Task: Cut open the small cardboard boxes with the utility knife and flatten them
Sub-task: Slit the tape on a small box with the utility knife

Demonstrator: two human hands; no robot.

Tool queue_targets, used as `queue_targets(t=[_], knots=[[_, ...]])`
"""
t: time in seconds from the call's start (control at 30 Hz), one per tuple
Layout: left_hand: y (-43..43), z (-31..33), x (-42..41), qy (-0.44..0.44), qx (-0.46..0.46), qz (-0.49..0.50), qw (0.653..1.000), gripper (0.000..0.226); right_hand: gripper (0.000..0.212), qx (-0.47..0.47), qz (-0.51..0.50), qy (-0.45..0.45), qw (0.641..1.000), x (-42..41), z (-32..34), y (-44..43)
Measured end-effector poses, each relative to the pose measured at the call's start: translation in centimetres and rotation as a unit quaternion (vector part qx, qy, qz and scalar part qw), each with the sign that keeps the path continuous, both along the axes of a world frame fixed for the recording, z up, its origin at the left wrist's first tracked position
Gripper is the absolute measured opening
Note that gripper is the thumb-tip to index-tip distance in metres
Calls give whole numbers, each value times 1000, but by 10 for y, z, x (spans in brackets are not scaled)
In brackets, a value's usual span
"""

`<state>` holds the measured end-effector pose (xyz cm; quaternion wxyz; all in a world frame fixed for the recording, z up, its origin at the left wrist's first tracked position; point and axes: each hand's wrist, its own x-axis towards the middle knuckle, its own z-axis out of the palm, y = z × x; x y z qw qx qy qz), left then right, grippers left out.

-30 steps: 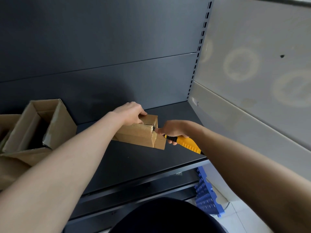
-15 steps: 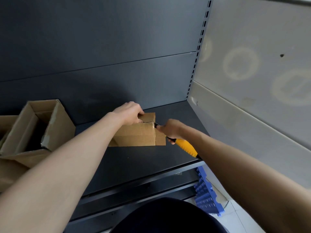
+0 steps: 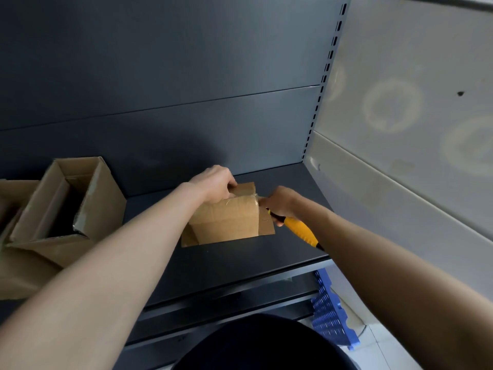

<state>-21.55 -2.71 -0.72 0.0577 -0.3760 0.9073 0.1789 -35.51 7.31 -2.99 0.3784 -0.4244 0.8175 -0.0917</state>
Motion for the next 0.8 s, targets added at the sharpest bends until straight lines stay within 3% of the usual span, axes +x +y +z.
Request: queue_targets(t=[0.17,0.37,0.53,0.6,0.7,0.8], knots=[[2,0,-1,2,-1,5,1000,45,49,27,5,2,1000,-10,5,2],[4,0,-1,-3,-4,7,1000,44,34,21,-47,-84,995,-31,9,11],[6,3,-2,-7,-2,6,1000,40,47,-13,-48,-23,999,-12,-3,2],[5,3,2,0,-10,9,1000,22,47,-19,-51,3,998,-13,-5,0],[1,1,12,-20,-21,17,999,11,46,25,-64,61,996,-34,-2,6],[0,2,14,-5,-22,23,999,10,41,45,-62,43,996,-43,-3,8]])
